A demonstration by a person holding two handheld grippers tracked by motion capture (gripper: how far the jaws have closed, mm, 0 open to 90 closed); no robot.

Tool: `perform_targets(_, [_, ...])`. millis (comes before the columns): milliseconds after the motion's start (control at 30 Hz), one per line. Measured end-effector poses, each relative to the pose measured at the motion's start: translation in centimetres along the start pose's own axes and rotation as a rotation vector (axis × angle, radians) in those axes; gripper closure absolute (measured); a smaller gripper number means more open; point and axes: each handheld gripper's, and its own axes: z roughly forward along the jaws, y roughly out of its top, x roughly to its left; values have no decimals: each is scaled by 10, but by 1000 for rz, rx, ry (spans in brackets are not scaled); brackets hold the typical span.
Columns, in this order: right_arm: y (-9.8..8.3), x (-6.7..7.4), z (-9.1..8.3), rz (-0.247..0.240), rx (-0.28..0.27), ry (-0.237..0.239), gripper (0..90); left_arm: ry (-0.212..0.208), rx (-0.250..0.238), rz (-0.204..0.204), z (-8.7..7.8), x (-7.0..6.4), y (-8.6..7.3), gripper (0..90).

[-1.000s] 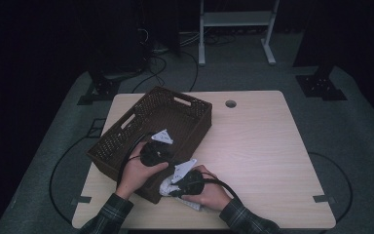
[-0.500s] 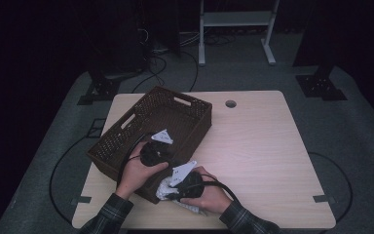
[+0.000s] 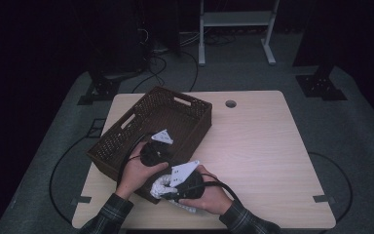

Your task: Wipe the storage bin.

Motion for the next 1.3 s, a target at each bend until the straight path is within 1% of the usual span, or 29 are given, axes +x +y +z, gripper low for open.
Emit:
perform_targets(100, [-3,0,8,5,16,7,727,0,8,4,-1,0,0,664])
perform_targets(267, [-13,-1,27,10,71,21,728,0,4,-2,0,0,0,664])
perform_targets(333, [-16,-2,32,7,87,24,727,0,6,-1,0,0,0,664])
perform_targets(400, [-18,-2,36,22,99,29,727,1,2,0,0,0,0,663])
perform_targets(567, [-26,-2,48,28,143,34,728,1,1,0,0,0,0,664])
perform_targets(600, [-28,-2,51,26,145,40,728,1,-2,-4,0,0,0,664])
perform_targets(700, [-30,-2,56,28,157,43,728,0,4,-1,0,0,0,664])
perform_targets(800, [-30,-2,53,31,159,43,728,1,3,2,0,0,0,664])
perform_targets(867, [-30,-1,50,36,159,45,728,1,-3,-5,0,-1,0,664])
perform_targets(900, [-29,-1,47,32,159,34,728,1,-2,-4,0,-1,0,664])
perform_targets(933, [-29,-1,43,33,152,32,728,0,3,1,0,0,0,664])
perform_targets(1033, [-30,-2,34,35,139,18,728,1,7,2,0,0,0,664])
perform_targets(1067, [-30,-3,31,34,132,17,728,1,1,-3,0,0,0,664])
perform_targets(1200, [-33,-6,15,64,114,-15,727,0,5,0,0,0,0,664])
perform_targets(1233, [-35,-8,11,66,113,-24,727,0,0,-2,0,0,0,664])
perform_targets(1300, [-39,-11,2,84,111,-51,727,1,-3,-4,0,-1,0,664])
